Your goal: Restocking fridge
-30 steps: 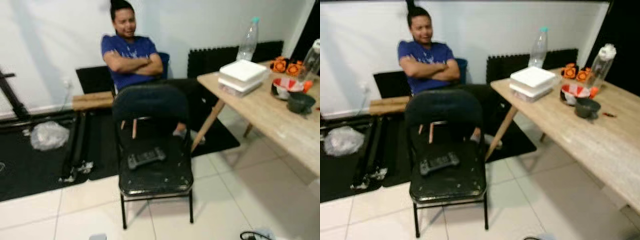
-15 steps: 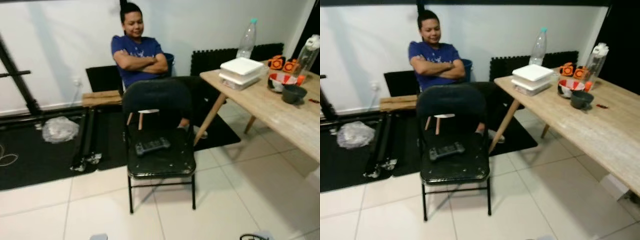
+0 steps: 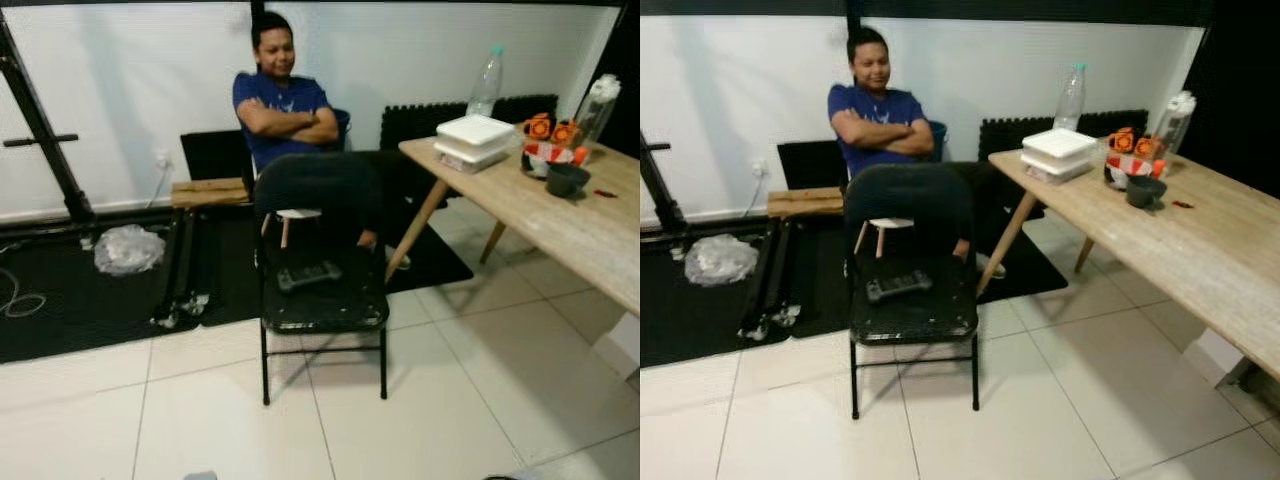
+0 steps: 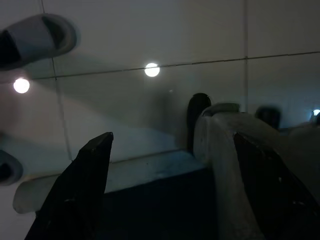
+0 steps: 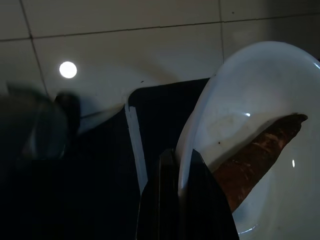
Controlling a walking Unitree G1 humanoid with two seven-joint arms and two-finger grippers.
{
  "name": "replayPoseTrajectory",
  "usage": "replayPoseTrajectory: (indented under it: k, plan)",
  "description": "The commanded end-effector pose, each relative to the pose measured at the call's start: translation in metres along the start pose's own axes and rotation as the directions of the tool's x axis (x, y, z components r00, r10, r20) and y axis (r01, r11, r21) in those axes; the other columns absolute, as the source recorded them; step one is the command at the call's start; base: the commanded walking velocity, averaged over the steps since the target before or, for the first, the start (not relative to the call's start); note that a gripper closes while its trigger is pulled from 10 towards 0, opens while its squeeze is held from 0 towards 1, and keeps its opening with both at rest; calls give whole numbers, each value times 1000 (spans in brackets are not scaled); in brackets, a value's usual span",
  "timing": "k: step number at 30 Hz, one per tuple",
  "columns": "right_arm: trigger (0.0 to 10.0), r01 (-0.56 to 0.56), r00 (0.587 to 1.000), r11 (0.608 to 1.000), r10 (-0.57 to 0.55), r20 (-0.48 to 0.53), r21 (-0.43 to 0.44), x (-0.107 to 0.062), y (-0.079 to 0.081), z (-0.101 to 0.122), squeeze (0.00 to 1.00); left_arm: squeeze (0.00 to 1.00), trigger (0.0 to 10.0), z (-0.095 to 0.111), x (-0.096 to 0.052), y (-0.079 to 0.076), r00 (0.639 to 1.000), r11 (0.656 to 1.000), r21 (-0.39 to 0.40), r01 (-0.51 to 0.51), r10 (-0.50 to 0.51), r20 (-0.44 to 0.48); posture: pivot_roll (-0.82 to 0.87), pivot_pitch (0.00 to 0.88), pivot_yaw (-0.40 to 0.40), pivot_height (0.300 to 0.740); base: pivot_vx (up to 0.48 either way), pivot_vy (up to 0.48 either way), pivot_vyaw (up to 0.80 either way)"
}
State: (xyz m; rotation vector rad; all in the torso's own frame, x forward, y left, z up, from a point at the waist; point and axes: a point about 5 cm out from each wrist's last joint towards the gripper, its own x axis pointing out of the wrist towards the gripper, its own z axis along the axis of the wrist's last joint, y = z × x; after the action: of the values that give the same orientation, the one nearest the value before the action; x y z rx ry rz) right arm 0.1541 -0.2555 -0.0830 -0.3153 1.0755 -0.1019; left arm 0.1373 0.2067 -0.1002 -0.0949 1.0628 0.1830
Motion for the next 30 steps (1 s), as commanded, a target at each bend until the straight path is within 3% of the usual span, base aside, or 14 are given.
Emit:
replayPoseTrajectory:
  k: [1,3,22,30]
  plan:
    - [10000,7,1000,1000,-7,17,-11,0,-3,5,0,0,10000,-6,-1,1,1000,1000,8,2,-2,-22,-48,0,3,740,-319,0,0]
    - [10000,8,1000,1000,-8,20,-13,1,-3,6,0,0,10000,-6,-1,1,1000,1000,-19,2,-2,-15,-48,0,1,740,0,0,0]
    - [10000,7,1000,1000,-7,19,-3,1,-3,7,0,0,10000,-5,-1,-2,1000,1000,4,10,-10,-19,-46,0,2,740,0,0,0]
    - [10000,6,1000,1000,-6,18,-2,1,-2,6,0,0,10000,-7,-1,-2,1000,1000,7,10,-10,-24,-46,0,2,740,-314,0,0]
